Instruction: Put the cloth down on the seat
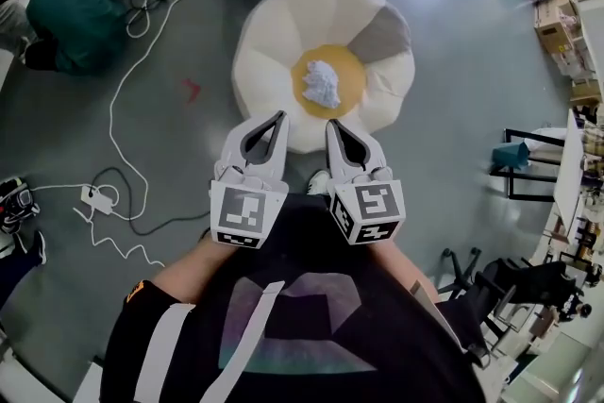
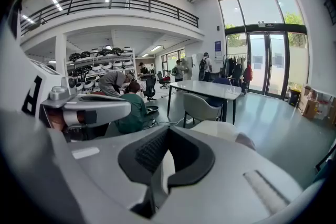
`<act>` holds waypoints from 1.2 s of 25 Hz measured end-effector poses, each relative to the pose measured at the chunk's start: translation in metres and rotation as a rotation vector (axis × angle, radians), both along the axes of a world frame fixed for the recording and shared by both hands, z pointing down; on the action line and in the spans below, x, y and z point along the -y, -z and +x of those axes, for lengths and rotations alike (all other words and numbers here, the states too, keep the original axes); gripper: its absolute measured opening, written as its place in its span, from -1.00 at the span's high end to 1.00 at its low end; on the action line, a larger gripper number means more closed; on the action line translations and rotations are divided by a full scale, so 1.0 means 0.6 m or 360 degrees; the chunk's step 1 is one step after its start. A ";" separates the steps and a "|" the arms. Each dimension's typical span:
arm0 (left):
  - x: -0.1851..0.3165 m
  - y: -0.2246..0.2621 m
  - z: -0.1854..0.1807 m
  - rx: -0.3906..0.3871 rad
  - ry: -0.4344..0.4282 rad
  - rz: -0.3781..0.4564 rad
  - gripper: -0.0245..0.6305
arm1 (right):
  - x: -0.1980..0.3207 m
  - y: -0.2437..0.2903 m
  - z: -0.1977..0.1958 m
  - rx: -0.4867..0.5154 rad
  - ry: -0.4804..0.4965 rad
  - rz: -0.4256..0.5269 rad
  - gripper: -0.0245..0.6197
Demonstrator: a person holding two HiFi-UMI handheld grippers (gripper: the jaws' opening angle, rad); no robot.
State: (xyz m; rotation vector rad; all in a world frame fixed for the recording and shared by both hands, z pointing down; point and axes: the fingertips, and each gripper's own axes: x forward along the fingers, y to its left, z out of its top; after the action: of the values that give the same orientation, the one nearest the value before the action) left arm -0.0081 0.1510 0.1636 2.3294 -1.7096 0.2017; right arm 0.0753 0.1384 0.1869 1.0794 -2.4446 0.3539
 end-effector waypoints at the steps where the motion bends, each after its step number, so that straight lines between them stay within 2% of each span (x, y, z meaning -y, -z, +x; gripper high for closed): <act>1: -0.005 0.005 0.001 -0.0002 0.0007 0.0012 0.93 | -0.002 0.005 0.002 0.0015 -0.0002 0.0010 0.92; 7: -0.015 0.016 0.001 0.0016 0.0031 0.0052 0.93 | -0.016 -0.003 0.018 0.0076 -0.0027 -0.0036 0.92; 11: -0.019 -0.001 0.008 0.0023 0.0030 0.0012 0.93 | -0.023 -0.025 0.031 0.0093 -0.0037 -0.0099 0.92; 22: -0.005 -0.009 0.028 0.0029 -0.0009 0.0005 0.93 | -0.016 -0.019 0.047 0.0060 -0.0060 -0.0044 0.92; 30: 0.000 -0.012 0.008 0.0040 0.0011 0.0002 0.93 | -0.008 -0.020 0.032 0.0053 -0.0047 -0.0050 0.92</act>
State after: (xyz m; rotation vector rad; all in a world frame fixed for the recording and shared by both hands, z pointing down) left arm -0.0031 0.1509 0.1710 2.3312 -1.7295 0.2295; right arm 0.0944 0.1432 0.1991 1.1058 -2.4459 0.4216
